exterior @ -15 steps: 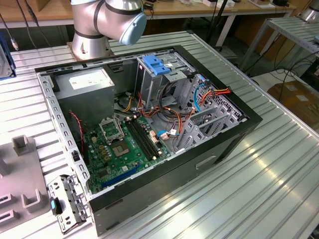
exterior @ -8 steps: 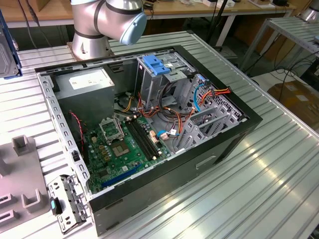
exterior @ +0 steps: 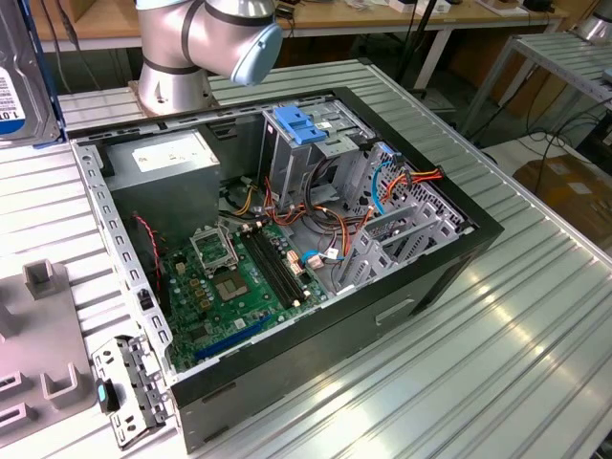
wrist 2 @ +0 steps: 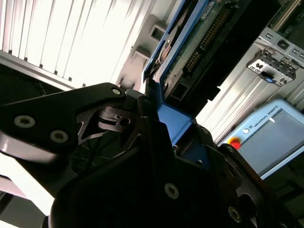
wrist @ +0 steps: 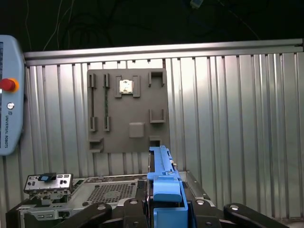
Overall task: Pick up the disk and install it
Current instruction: 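Pick up the disk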
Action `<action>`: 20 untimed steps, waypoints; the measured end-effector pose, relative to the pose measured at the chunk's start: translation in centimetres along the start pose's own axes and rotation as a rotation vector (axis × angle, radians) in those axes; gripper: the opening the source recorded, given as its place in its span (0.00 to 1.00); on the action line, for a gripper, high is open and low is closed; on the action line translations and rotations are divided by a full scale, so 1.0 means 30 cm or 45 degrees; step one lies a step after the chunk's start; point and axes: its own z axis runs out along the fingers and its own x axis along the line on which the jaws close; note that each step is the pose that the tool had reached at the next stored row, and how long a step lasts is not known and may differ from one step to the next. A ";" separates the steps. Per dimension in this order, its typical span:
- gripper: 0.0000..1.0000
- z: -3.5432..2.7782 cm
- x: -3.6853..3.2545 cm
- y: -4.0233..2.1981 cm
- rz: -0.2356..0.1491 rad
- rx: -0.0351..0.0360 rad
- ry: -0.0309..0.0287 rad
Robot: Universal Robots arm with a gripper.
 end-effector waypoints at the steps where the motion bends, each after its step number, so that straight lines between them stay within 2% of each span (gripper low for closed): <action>1: 0.37 0.000 0.000 -0.006 0.000 0.0000 0.0000; 20: 0.37 0.001 -0.004 -0.114 0.000 0.0000 0.0000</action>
